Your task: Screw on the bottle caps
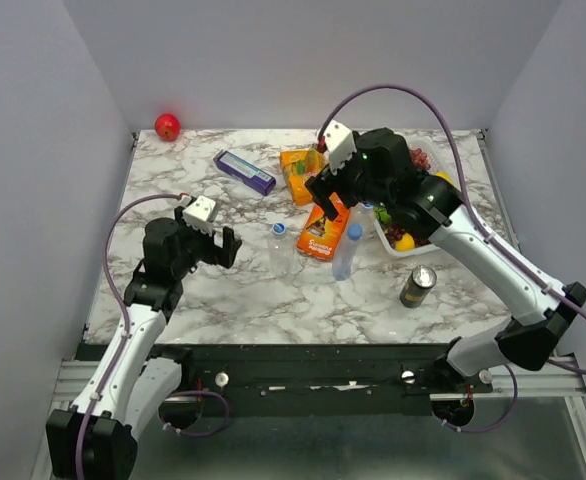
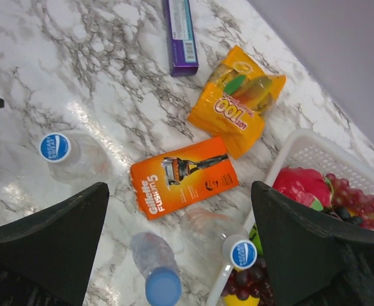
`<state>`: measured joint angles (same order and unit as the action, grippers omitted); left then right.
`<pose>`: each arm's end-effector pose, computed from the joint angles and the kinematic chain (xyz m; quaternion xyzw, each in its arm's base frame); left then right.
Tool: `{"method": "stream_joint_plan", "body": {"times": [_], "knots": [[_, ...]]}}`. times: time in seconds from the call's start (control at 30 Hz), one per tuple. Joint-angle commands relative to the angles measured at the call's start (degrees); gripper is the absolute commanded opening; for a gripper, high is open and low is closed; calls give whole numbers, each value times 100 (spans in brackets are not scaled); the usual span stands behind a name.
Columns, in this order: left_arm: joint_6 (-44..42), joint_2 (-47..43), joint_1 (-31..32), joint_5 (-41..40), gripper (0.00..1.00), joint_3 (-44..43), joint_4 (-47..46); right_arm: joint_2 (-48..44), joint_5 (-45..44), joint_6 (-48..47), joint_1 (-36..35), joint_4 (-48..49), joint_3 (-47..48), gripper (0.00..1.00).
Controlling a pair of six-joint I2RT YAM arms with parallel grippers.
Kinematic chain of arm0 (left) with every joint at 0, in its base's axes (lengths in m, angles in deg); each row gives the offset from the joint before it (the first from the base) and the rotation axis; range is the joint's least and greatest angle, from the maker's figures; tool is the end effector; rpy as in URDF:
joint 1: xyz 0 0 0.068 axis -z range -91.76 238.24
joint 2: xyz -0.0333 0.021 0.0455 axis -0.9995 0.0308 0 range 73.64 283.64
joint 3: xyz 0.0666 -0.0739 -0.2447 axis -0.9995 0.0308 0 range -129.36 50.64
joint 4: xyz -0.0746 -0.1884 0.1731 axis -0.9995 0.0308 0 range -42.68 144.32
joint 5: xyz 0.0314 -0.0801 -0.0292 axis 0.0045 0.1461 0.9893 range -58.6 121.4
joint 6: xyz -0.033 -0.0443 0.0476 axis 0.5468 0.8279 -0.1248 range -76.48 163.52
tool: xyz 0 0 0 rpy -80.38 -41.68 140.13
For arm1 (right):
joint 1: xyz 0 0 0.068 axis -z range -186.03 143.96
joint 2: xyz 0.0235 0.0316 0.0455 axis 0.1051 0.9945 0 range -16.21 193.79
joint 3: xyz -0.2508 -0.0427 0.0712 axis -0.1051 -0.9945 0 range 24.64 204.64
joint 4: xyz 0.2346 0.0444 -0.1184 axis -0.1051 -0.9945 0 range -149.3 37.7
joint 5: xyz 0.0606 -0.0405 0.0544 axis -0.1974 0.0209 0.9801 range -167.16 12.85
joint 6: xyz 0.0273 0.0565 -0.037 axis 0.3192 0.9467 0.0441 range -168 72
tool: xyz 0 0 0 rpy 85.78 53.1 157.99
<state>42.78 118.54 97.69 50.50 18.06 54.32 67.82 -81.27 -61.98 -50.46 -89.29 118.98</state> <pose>0.2144 -0.0558 0.2552 0.1670 0.7928 -0.1783 0.5584 0.2525 0.2414 0.4107 -0.3986 0.7517 0.1082 0.5142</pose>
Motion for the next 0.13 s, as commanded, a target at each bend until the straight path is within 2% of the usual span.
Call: {"method": "stream_joint_plan", "body": {"times": [0.0, 0.1], "knots": [[56, 115, -102, 7, 99, -345, -349, -633, -844, -69, -22, 219, -539, 99], [195, 176, -119, -81, 99, -398, -401, -905, -749, -79, -22, 297, -706, 100]]}}
